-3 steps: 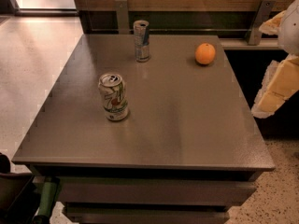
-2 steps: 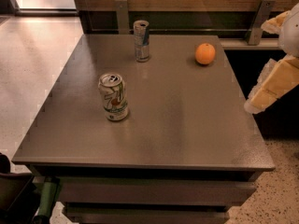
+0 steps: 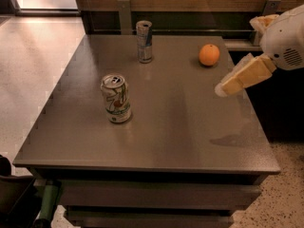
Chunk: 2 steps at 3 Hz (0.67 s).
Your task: Pick redbull can
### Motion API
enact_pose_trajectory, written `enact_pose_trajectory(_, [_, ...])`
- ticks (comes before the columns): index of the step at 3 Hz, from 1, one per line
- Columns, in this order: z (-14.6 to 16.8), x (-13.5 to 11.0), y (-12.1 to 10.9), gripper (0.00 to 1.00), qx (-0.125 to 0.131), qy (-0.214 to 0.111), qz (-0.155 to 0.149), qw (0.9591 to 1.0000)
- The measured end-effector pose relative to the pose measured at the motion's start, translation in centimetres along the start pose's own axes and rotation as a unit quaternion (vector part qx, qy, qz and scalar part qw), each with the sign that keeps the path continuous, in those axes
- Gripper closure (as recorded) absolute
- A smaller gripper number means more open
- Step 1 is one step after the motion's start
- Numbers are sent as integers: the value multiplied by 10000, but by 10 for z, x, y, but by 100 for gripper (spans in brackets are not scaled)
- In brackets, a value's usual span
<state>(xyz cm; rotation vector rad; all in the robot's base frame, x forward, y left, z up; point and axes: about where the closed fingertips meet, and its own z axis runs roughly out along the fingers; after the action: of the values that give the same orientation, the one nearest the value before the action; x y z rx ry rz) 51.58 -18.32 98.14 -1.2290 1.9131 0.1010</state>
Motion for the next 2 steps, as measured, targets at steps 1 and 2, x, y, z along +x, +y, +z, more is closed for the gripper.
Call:
enact_pose_trajectory(1, [26, -18, -23, 0, 267, -864, 346, 9953])
enact_pose_trajectory(2, [46, -35, -40, 0, 304, -1469, 744, 9859])
